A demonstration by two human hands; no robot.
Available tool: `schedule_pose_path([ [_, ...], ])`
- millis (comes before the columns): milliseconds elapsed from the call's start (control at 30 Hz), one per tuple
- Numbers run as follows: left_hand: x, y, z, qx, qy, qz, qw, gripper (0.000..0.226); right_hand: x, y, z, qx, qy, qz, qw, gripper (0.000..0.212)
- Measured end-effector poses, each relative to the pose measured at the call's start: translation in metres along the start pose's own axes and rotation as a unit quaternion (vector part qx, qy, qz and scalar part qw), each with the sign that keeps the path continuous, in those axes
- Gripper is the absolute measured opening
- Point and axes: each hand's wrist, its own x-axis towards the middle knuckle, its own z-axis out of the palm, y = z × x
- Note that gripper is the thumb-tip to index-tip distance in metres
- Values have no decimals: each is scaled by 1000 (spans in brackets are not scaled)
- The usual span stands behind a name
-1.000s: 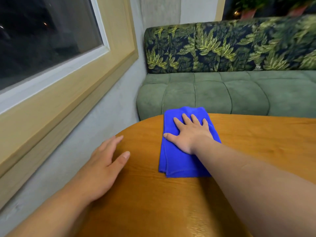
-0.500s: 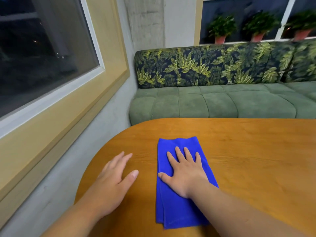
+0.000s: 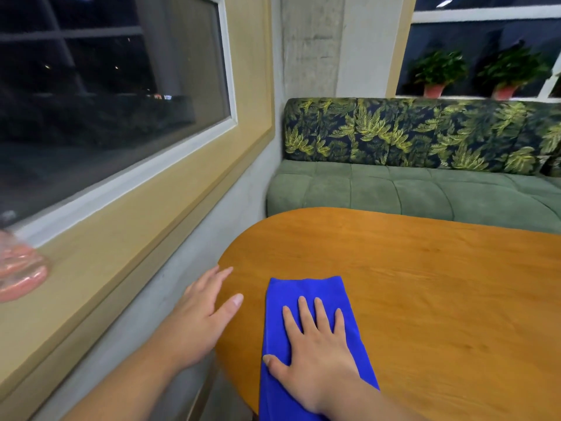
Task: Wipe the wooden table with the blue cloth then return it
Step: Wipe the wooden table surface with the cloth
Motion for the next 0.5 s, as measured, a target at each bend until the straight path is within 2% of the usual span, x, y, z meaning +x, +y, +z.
schedule_pose_path([
  [267, -1, -49, -13, -30, 59, -39, 997, 81, 40, -79, 2, 0, 13, -15, 1000, 97],
  [500, 19, -68, -4, -56, 68, -54, 995, 80, 115, -98, -10, 8, 25, -55, 998, 91],
])
